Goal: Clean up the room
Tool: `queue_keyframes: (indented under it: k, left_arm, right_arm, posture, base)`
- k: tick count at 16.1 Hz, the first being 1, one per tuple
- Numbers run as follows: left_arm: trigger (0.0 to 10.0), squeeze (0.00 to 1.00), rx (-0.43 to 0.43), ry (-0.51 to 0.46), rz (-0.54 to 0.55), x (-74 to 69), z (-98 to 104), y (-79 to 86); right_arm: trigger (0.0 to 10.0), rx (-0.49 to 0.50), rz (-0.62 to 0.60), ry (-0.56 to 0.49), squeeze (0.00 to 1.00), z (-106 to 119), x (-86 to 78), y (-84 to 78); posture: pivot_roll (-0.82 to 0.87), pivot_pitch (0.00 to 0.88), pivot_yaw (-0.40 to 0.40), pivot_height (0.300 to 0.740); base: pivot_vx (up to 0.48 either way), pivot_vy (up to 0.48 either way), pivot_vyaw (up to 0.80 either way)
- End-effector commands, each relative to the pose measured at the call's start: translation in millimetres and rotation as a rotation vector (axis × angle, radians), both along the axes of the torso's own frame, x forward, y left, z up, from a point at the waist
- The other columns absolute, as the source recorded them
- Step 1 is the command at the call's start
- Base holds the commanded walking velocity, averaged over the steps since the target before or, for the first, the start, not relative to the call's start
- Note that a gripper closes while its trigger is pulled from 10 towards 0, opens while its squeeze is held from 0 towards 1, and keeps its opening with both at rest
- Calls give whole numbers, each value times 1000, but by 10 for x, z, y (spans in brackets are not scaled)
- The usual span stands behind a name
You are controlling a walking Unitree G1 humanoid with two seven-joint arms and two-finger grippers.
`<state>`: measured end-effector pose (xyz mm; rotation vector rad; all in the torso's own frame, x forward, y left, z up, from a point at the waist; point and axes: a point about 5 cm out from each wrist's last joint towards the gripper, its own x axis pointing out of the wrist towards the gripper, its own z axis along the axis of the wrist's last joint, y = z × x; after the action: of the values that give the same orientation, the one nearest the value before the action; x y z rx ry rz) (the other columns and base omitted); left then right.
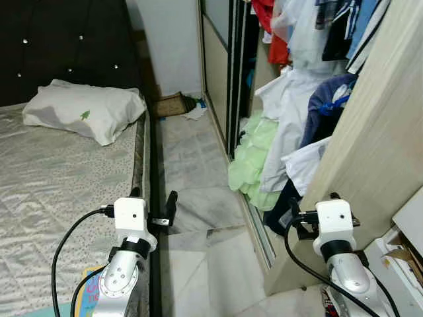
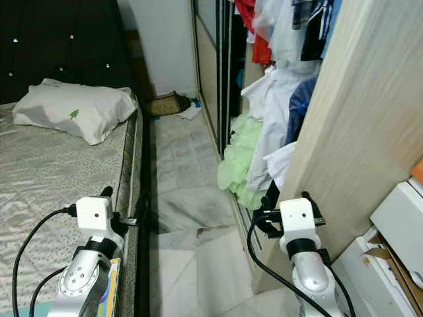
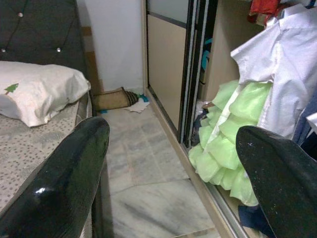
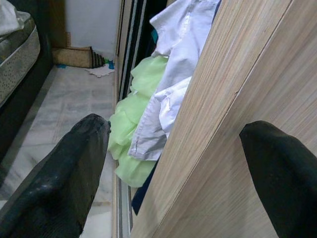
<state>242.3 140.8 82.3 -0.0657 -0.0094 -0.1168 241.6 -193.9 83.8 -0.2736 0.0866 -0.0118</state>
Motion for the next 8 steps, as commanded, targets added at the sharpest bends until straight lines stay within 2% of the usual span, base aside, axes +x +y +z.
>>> queue_keyframes:
  k: [1,8]
  left_arm:
    - [10000,0,8,13,11,7,-27,32]
    - [10000,0,32,22,10,-4,-53,14]
  right_arm:
    - [10000,7,34,-11,0,20,5,64]
    - [10000,0,55,-10,0,23,20,86]
  posture:
    - [1,33,30,714]
    - [-1,39,24,714]
  base:
    - [0,0,0]
    - [0,0,0]
